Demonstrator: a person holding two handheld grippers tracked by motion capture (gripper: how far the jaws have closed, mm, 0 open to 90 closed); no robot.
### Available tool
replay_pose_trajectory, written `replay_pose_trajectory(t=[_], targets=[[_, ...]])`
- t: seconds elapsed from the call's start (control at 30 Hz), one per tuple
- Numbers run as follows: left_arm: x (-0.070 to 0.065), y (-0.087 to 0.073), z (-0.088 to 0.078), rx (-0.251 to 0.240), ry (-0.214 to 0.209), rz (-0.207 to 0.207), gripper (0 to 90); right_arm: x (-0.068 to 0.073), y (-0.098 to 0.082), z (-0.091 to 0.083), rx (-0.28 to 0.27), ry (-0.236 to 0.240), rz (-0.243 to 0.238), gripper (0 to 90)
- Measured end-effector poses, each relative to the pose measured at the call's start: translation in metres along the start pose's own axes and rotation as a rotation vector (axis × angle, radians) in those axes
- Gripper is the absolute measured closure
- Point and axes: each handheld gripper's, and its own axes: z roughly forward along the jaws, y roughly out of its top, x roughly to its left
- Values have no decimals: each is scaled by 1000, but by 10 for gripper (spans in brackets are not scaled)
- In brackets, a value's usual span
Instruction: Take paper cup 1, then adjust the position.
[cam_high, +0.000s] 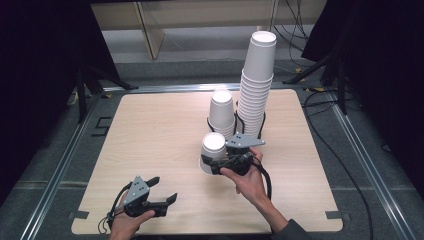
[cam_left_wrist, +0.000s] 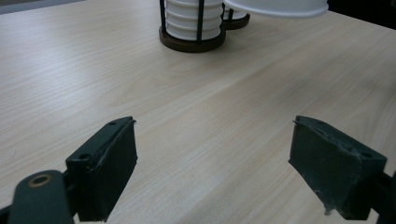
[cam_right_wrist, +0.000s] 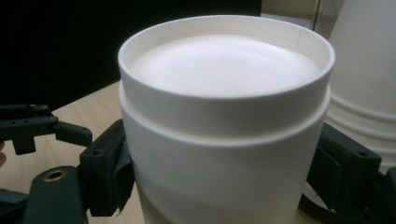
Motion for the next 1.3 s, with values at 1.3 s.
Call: replay_pose_trajectory(t=[1.3], targets=[[-9, 11, 25, -148, -104, 11, 143, 26, -8, 28, 8, 90, -33, 192]])
